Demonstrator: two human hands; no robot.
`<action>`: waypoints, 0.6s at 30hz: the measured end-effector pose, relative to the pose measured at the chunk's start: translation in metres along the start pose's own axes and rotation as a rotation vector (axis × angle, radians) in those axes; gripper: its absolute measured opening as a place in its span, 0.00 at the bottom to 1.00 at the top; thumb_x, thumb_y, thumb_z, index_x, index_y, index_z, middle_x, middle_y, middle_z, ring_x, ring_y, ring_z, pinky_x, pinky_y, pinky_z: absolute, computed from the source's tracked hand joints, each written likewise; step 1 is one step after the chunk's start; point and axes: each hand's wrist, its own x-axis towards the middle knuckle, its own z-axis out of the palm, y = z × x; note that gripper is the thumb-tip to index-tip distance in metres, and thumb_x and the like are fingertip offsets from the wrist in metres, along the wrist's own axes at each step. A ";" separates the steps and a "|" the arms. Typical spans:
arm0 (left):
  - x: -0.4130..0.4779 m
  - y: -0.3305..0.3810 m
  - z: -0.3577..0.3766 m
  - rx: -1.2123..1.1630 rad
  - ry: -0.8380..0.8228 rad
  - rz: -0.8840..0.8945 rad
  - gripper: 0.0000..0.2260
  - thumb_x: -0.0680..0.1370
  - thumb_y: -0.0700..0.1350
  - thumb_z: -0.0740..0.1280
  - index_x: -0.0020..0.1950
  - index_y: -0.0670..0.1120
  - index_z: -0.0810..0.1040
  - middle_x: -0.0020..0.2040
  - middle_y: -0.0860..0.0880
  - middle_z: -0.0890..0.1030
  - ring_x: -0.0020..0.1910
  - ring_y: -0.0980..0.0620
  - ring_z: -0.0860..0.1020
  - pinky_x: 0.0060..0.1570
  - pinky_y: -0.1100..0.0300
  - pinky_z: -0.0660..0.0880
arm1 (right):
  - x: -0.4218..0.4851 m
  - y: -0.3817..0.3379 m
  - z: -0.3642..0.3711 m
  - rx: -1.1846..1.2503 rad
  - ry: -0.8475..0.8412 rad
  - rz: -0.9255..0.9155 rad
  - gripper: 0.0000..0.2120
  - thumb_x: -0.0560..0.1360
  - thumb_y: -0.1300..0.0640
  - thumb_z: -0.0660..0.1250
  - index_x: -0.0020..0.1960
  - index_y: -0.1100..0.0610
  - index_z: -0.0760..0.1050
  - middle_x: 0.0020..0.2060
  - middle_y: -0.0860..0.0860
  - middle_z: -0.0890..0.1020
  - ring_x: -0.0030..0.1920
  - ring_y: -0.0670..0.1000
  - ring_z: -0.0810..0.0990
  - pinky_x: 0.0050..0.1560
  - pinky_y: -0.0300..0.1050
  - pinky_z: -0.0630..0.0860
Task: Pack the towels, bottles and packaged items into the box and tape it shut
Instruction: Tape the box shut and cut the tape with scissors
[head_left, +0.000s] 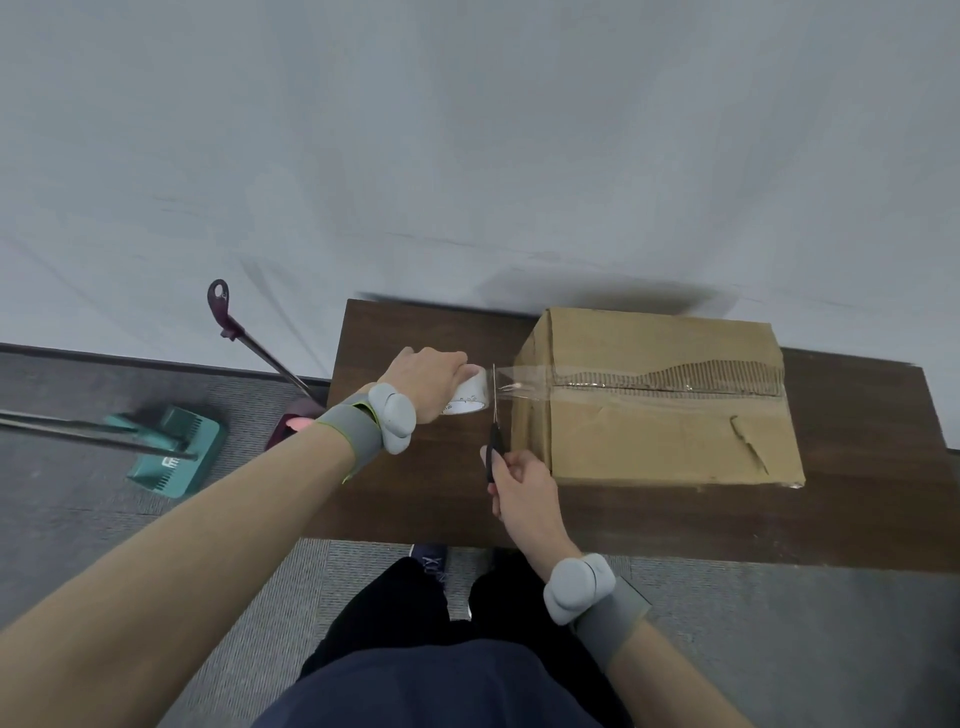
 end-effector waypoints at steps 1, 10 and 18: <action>0.000 0.000 0.000 0.015 -0.001 0.010 0.08 0.86 0.43 0.56 0.52 0.55 0.68 0.35 0.58 0.63 0.39 0.47 0.70 0.58 0.45 0.72 | 0.001 0.002 0.001 -0.001 0.010 -0.006 0.19 0.75 0.35 0.69 0.50 0.51 0.79 0.33 0.47 0.82 0.29 0.43 0.78 0.32 0.42 0.76; 0.007 0.002 -0.003 0.041 0.001 0.018 0.10 0.86 0.43 0.55 0.47 0.56 0.62 0.35 0.57 0.63 0.41 0.46 0.72 0.57 0.45 0.71 | 0.003 -0.003 0.011 -0.002 0.076 -0.025 0.24 0.71 0.27 0.66 0.48 0.48 0.78 0.34 0.46 0.81 0.35 0.45 0.78 0.38 0.48 0.76; 0.013 -0.003 -0.010 0.019 0.014 0.014 0.11 0.86 0.43 0.55 0.47 0.55 0.58 0.36 0.58 0.63 0.42 0.47 0.71 0.55 0.50 0.68 | 0.002 -0.001 0.015 -0.036 0.128 -0.066 0.14 0.77 0.36 0.68 0.46 0.47 0.78 0.37 0.48 0.83 0.41 0.51 0.83 0.44 0.59 0.82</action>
